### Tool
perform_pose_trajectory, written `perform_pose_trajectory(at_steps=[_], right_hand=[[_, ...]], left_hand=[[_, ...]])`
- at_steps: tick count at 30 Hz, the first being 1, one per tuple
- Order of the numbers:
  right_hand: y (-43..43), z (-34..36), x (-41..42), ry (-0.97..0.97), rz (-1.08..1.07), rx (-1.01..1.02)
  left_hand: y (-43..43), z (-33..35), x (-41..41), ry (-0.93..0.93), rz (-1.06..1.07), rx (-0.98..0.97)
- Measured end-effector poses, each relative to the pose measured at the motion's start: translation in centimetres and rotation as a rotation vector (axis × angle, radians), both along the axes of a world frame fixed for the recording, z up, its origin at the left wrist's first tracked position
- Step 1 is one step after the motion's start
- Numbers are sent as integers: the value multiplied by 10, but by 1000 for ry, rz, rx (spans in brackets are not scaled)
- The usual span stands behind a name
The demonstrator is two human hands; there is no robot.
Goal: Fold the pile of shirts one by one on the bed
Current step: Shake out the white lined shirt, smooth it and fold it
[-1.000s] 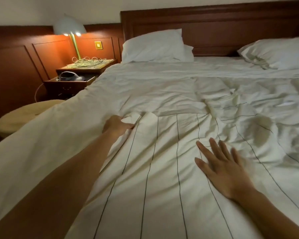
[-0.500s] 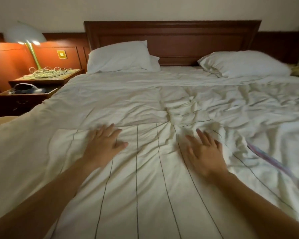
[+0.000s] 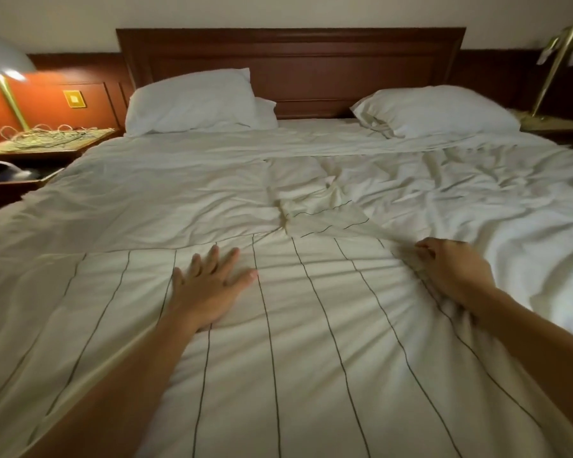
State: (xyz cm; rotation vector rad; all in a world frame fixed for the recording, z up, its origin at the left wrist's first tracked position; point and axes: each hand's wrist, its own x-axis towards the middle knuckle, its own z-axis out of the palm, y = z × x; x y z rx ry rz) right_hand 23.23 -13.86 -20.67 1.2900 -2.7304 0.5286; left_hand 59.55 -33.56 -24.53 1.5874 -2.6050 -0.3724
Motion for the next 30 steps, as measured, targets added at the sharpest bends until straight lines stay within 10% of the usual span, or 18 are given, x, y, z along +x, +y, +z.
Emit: perform_pose_trajectory(at_steps=[6, 11, 21, 30], right_hand=[[-36, 17, 16, 165, 133, 43], [-120, -2, 87, -124, 606, 260], [-227, -33, 54, -4, 105, 291], [-68, -24, 151, -31, 495, 194]], left_hand=[[-1, -3, -1, 6, 16, -30], [-16, -5, -6, 48, 29, -45], [-61, -26, -10, 64, 33, -121], [5, 5, 37, 272, -135, -275]])
